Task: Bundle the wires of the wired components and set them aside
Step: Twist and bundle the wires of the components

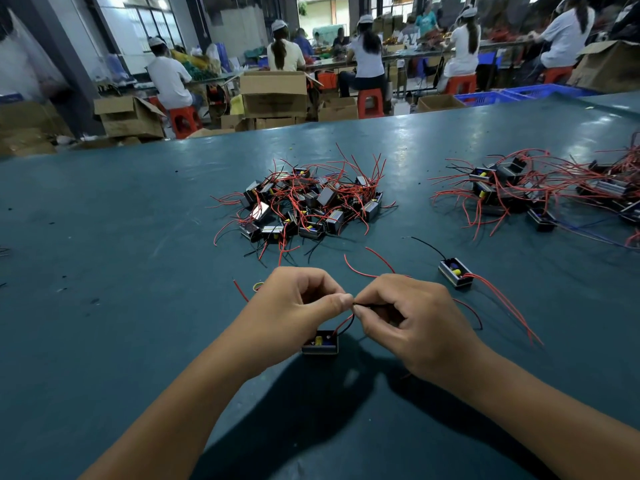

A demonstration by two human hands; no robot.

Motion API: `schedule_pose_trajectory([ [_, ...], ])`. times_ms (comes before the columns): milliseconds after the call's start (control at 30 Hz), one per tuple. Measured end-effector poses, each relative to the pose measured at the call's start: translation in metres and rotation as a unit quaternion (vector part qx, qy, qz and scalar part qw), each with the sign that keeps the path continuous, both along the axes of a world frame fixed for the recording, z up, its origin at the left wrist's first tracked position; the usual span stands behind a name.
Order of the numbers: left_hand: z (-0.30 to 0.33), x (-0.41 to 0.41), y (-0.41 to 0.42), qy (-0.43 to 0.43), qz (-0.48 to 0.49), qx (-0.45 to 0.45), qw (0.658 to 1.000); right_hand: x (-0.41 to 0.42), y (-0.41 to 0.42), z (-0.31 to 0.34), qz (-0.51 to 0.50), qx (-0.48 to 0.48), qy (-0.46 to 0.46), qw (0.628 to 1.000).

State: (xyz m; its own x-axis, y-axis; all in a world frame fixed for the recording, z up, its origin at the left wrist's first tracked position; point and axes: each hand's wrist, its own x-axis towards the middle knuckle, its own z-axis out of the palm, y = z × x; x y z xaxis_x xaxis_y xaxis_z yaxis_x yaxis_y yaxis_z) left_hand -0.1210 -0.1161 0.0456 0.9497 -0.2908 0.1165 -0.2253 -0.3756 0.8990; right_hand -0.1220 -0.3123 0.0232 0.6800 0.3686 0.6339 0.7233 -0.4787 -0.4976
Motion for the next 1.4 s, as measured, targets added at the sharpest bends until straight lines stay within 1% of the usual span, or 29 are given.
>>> schedule_pose_trajectory([
  [67,-0.001,-0.002,-0.002,0.06,0.026,-0.058,0.996,0.001,0.0,-0.001,-0.004,0.013,0.011,1.0],
  [100,-0.001,-0.003,-0.002,0.059,0.028,-0.063,0.996,0.002,0.0,-0.001,-0.007,0.023,0.023,0.999],
  [200,0.002,-0.005,-0.003,-0.018,0.023,-0.008,1.0,0.003,0.001,-0.002,-0.02,0.06,0.067,0.996],
  [267,0.003,-0.004,-0.001,-0.046,0.029,0.019,0.998,0.004,0.001,-0.003,-0.027,0.083,0.091,0.992],
  [367,0.002,-0.005,-0.001,-0.056,0.018,0.047,0.997,0.005,0.001,-0.005,-0.027,0.112,0.129,0.985],
  [467,0.003,-0.006,0.0,-0.052,-0.015,0.046,0.997,0.006,0.001,-0.006,-0.025,0.129,0.149,0.98],
  [567,0.002,-0.004,0.002,-0.051,0.012,0.045,0.998,0.006,0.001,-0.005,-0.02,0.12,0.141,0.982],
  [633,0.001,-0.002,0.002,-0.058,0.036,0.037,0.997,0.004,0.001,-0.003,-0.013,0.101,0.118,0.988],
  [867,0.003,-0.006,-0.006,-0.062,0.022,0.033,0.997,0.001,0.002,0.001,-0.016,0.039,0.033,0.999],
  [933,0.004,-0.007,-0.008,-0.034,0.028,0.017,0.999,0.0,0.001,0.002,-0.015,0.023,0.014,1.0],
  [1033,0.006,-0.007,-0.012,0.046,0.036,-0.027,0.998,0.0,0.0,0.001,-0.01,0.01,-0.009,1.0],
  [1100,0.007,-0.009,-0.014,0.123,0.034,-0.082,0.988,0.0,0.0,0.0,-0.008,-0.011,-0.033,0.999],
  [1167,0.007,-0.01,-0.015,0.193,0.027,-0.133,0.972,0.0,0.0,0.0,-0.008,-0.031,-0.058,0.998],
  [1233,0.006,-0.01,-0.014,0.218,0.019,-0.152,0.964,0.001,0.001,0.0,-0.003,-0.034,-0.065,0.997],
  [1267,0.006,-0.009,-0.014,0.209,0.019,-0.147,0.967,0.002,0.0,0.0,-0.002,-0.027,-0.061,0.998],
  [1333,0.005,-0.006,-0.012,0.158,0.029,-0.122,0.979,0.003,0.0,0.0,-0.005,-0.015,-0.046,0.999],
  [1367,0.005,-0.005,-0.01,0.112,0.032,-0.097,0.988,0.004,-0.001,0.0,-0.008,-0.011,-0.039,0.999],
  [1400,0.005,-0.004,-0.007,0.043,0.03,-0.055,0.997,0.004,-0.001,0.0,-0.009,-0.008,-0.032,0.999],
])
